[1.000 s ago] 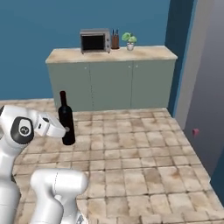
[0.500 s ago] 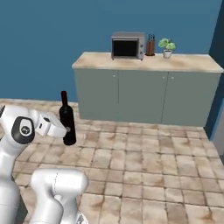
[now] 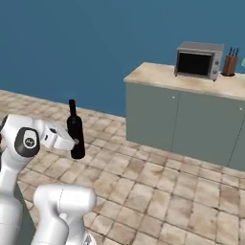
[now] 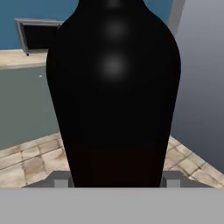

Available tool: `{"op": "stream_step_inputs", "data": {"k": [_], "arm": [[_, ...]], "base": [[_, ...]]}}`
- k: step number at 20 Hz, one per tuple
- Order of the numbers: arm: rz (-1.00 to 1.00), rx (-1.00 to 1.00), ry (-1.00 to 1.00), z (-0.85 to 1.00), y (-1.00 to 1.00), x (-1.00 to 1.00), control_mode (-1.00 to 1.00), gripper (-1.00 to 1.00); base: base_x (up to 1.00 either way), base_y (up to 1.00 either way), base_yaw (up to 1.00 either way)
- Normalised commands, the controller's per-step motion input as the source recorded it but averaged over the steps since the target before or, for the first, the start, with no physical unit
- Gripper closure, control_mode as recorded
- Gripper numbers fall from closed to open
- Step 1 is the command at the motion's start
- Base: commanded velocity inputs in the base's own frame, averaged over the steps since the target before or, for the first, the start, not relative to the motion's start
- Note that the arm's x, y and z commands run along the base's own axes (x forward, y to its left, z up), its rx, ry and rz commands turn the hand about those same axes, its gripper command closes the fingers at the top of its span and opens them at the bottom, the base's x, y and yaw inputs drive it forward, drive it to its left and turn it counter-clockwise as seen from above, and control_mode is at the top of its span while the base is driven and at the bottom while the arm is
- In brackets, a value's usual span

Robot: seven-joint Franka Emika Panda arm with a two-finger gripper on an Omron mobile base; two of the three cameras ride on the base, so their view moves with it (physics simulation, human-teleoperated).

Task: There is a wine glass and glass cup on the dining counter. Place the wine bottle next to the wine glass and the juice bottle next to the glass cup.

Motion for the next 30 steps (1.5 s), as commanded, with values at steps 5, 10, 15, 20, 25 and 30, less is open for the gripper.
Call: {"op": "stream_step_inputs", "data": {"k": [5,10,15,20,25,30], "arm": [[0.0,0.0,0.0,0.0,0.0,0.0,1.0,1.0],[0.0,0.0,0.0,0.0,0.0,0.0,1.0,1.0],[0.0,0.0,0.0,0.0,0.0,0.0,1.0,1.0],[0.0,0.0,0.0,0.0,0.0,0.0,1.0,1.0],[0.0,0.0,0.0,0.0,0.0,0.0,1.0,1.0],[0.0,0.0,0.0,0.0,0.0,0.0,1.0,1.0]], "base": [[0.52,0.0,0.7],[0.46,0.0,0.75],[0.45,-0.01,0.74],[0.43,-0.03,0.74],[0.23,-0.16,0.67],[0.22,-0.21,0.61]]}}
